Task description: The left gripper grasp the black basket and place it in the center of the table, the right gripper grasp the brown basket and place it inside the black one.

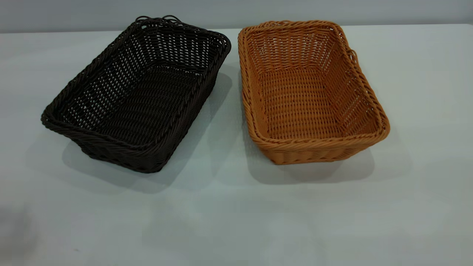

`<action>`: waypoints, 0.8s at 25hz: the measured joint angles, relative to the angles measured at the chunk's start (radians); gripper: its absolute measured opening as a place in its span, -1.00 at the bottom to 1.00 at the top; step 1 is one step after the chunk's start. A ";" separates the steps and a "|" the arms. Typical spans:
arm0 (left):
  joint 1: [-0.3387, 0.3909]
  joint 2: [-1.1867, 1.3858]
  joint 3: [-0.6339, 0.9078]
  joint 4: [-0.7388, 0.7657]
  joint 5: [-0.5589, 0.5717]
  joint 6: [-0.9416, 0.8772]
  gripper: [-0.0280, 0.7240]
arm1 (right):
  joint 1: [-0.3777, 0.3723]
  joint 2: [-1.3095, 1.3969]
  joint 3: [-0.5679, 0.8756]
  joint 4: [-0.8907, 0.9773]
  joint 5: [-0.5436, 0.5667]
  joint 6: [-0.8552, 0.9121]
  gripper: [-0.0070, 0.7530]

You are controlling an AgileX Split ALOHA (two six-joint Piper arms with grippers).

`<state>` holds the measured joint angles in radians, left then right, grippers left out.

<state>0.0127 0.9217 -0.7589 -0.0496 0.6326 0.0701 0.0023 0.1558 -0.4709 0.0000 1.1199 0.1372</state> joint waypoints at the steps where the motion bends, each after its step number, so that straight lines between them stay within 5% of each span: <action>1: 0.000 0.053 -0.028 0.000 -0.024 0.009 0.52 | 0.000 0.012 0.000 0.000 0.000 0.000 0.78; 13: -0.072 0.664 -0.315 0.004 -0.250 0.098 0.52 | 0.000 0.032 -0.103 0.000 -0.056 0.001 0.70; 20: -0.093 0.963 -0.492 0.004 -0.280 0.143 0.52 | 0.000 0.165 -0.129 0.051 -0.111 0.008 0.67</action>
<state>-0.0801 1.8848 -1.2512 -0.0452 0.3526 0.2126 0.0023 0.3211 -0.6003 0.0515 1.0090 0.1448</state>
